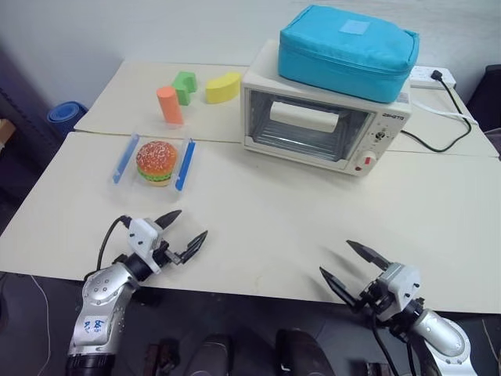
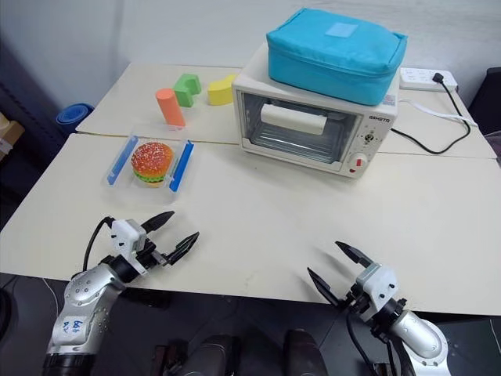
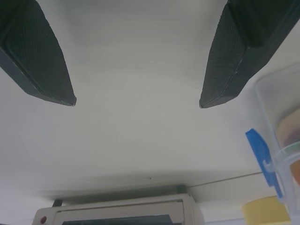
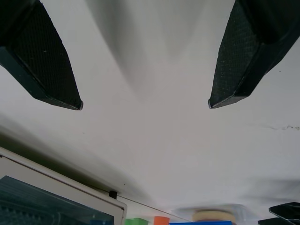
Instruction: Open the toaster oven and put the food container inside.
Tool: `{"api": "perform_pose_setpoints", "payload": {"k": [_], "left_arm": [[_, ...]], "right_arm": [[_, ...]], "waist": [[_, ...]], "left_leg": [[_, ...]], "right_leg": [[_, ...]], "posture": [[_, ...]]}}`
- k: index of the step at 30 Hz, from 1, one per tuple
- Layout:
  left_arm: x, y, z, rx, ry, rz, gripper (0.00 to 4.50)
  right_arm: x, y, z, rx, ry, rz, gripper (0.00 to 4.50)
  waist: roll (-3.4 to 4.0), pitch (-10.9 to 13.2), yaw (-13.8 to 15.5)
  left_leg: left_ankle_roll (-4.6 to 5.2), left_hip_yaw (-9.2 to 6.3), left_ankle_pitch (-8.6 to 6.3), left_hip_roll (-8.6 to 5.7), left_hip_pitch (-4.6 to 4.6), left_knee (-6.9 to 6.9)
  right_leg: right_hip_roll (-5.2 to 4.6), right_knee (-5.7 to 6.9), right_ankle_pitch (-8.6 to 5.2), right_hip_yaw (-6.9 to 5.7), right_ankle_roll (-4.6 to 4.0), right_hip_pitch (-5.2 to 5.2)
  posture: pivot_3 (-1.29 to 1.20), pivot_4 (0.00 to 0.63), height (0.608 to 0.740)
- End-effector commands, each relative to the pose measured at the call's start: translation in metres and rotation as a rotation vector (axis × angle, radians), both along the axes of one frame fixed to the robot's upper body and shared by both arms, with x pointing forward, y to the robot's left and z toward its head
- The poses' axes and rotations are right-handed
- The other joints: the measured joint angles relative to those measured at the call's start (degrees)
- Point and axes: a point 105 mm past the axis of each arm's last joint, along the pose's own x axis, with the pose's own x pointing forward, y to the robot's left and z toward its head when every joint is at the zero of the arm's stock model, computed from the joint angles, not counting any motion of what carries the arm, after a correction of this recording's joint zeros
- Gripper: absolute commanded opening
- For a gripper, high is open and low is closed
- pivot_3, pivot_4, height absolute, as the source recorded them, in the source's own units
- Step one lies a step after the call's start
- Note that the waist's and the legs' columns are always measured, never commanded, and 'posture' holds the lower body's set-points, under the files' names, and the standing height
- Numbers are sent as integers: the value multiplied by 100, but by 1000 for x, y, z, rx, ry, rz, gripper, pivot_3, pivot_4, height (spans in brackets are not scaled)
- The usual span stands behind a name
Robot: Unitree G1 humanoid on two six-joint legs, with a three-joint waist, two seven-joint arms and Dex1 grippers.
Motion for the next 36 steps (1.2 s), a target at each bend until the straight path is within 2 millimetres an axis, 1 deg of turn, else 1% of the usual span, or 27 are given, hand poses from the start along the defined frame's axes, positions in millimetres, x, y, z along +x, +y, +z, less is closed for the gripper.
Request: {"api": "perform_pose_setpoints", "payload": {"k": [1,3,5,6,7,8,9,11,13,14,16,19,21,26,29,32,33,35,36], "left_arm": [[-5,1,16,9,-28,-28,4500],[-7,3,29,-36,-26,-57,4500],[-9,5,36,-67,-19,-77,4500],[-13,7,46,-95,-21,-136,4500],[-20,7,62,-122,-1,-237,4500],[-25,7,73,-140,15,-316,4500],[-25,7,82,-99,3,-351,4500],[-21,8,88,-42,-11,-355,4500],[-15,10,100,-44,-50,-346,4500],[-13,10,103,-44,-66,-343,4500],[-7,10,115,-68,-109,-327,4500],[-3,7,122,-87,-125,-317,4500],[-3,5,122,-97,-122,-319,4500],[-6,-1,117,-112,-106,-320,4500],[-5,0,117,-128,-104,-300,4500],[-2,3,118,-133,-103,-289,4500],[0,3,118,-134,-102,-287,4500],[4,5,118,-137,-92,-275,4500],[8,5,118,-144,-84,-269,4500]], "right_arm": [[6,3,13,38,-37,19,4483],[15,3,26,83,-41,29,4483],[20,4,34,107,-34,37,4483],[30,5,45,114,-42,48,4483],[48,6,62,114,-53,52,4483],[60,7,75,113,-59,54,4483],[72,10,87,103,-69,65,4483],[83,13,97,92,-70,75,4483],[102,14,109,103,-77,37,4483],[108,14,114,108,-80,21,4483],[125,18,128,127,-94,4,4483],[138,25,140,132,-113,4,4483],[142,30,146,143,-124,13,4483],[143,40,156,159,-159,41,4483],[139,49,157,151,-172,89,4483],[130,56,154,113,-187,144,4483],[124,58,151,92,-190,172,4483],[113,62,140,43,-182,225,4483],[107,63,130,-2,-169,252,4483]], "waist": [[0,0,10],[0,0,7],[2,1,18],[3,0,26],[3,2,17],[0,15,-23],[6,28,-75],[32,30,-92],[42,24,-50],[42,25,-30],[43,27,-35],[39,33,-59],[39,33,-97],[39,33,-117],[39,33,-116],[39,33,-126],[38,33,-123],[38,33,-115],[38,33,-117]], "left_leg": [[-1,0,0,0,0,0],[-2,0,1,1,-3,3],[0,0,0,2,-3,6],[1,0,0,2,-2,5],[0,-1,0,4,-2,4],[-2,-1,1,5,-3,4],[-3,1,2,8,-10,12],[4,3,12,9,-16,8],[0,-3,11,10,-5,-7],[-19,-10,18,10,-5,-8],[-30,-10,22,9,-25,-3],[-23,-4,18,0,-42,6],[-18,-3,15,-2,-42,4],[-17,-2,14,-1,-43,2],[-18,1,15,0,-42,10],[-24,5,22,2,-38,11],[-27,6,24,3,-38,11],[-31,10,28,6,-37,7],[-32,11,28,9,-37,8]], "right_leg": [[0,0,0,0,0,0],[0,0,1,3,-2,-2],[-2,0,3,5,-4,-1],[-2,0,3,5,-5,-1],[-2,0,3,4,-5,-1],[-1,0,3,4,-7,-4],[0,3,8,4,-14,-7],[-2,-2,22,1,-25,-15],[0,-3,19,-7,-30,-10],[3,0,15,-17,-37,-10],[5,6,13,-19,-41,-27],[2,6,15,-17,-37,-38],[1,6,17,-17,-34,-37],[2,14,17,-18,-33,-37],[2,11,18,-14,-32,-37],[5,13,17,-9,-32,-40],[6,17,17,-7,-32,-42],[9,28,17,-2,-32,-52],[12,29,17,-2,-32,-52]], "posture": [[0,150,740],[0,150,740],[0,150,740],[0,150,740],[0,150,740],[0,150,740],[0,150,740],[0,150,740],[0,150,740],[0,150,740],[0,150,740],[0,150,740],[0,150,740],[0,150,740],[0,150,740],[0,150,740],[0,150,740],[0,150,740],[0,150,740]]}}
